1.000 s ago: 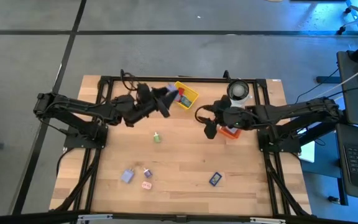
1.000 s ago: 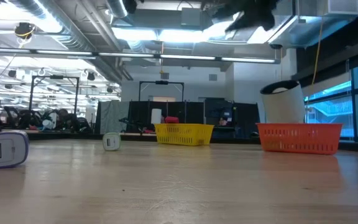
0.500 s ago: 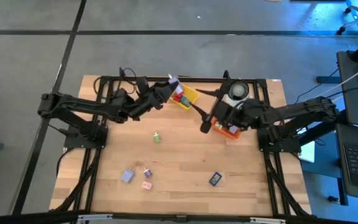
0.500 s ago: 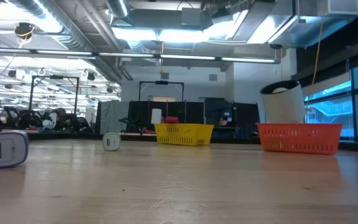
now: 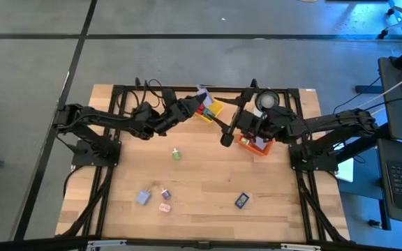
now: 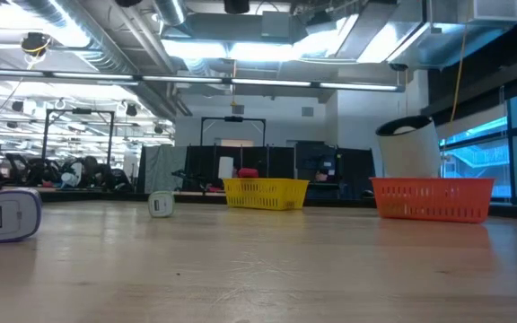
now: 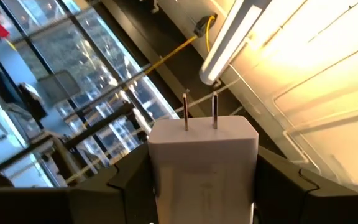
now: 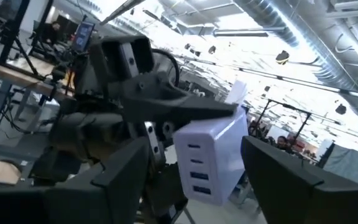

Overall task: Pick & Place Office items
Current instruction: Put the top purple charger adapter into the orange bin

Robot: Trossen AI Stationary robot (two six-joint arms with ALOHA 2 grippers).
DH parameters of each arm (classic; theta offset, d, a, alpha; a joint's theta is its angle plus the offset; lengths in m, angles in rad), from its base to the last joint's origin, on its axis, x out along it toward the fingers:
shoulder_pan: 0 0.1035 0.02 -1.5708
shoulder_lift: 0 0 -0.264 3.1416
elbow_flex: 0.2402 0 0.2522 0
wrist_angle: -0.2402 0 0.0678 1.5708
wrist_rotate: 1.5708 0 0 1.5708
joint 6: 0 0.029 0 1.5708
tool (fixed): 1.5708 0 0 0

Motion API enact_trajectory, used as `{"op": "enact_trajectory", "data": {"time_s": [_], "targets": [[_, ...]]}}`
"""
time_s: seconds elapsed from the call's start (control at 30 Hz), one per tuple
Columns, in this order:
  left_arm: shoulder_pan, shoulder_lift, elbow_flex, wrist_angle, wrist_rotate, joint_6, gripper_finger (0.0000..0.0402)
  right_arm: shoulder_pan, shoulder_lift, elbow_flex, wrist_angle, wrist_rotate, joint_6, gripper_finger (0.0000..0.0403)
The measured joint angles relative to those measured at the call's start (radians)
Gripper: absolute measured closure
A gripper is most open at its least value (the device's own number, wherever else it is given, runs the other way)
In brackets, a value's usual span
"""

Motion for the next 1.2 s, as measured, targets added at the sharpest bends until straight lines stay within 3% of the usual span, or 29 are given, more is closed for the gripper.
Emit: {"op": "enact_trajectory", "data": {"time_s": [0.3, 0.53, 0.73, 0.93, 1.2], "targets": [[0.013, 0.014, 0.0, 0.015, 0.075, -0.029, 0.0187, -0.037, 0.001, 0.0, -0.002, -0.003, 0.027, 0.0096], [0.014, 0.014, 0.0, 0.018, 0.137, -0.006, 0.0187, -0.058, 0.001, -0.001, -0.006, -0.021, 0.029, 0.0102], [0.022, 0.014, 0.0, 0.037, 0.122, 0.012, 0.0187, -0.06, 0.003, -0.001, -0.012, -0.126, 0.029, 0.0112], [0.032, 0.014, 0.0, 0.036, 0.144, -0.003, 0.0187, -0.06, 0.023, -0.001, 0.0, -0.112, 0.026, 0.0113], [0.031, 0.014, 0.002, 0.021, 0.253, -0.005, 0.0187, -0.062, 0.041, -0.001, 0.0, -0.025, -0.014, 0.0113]]}}
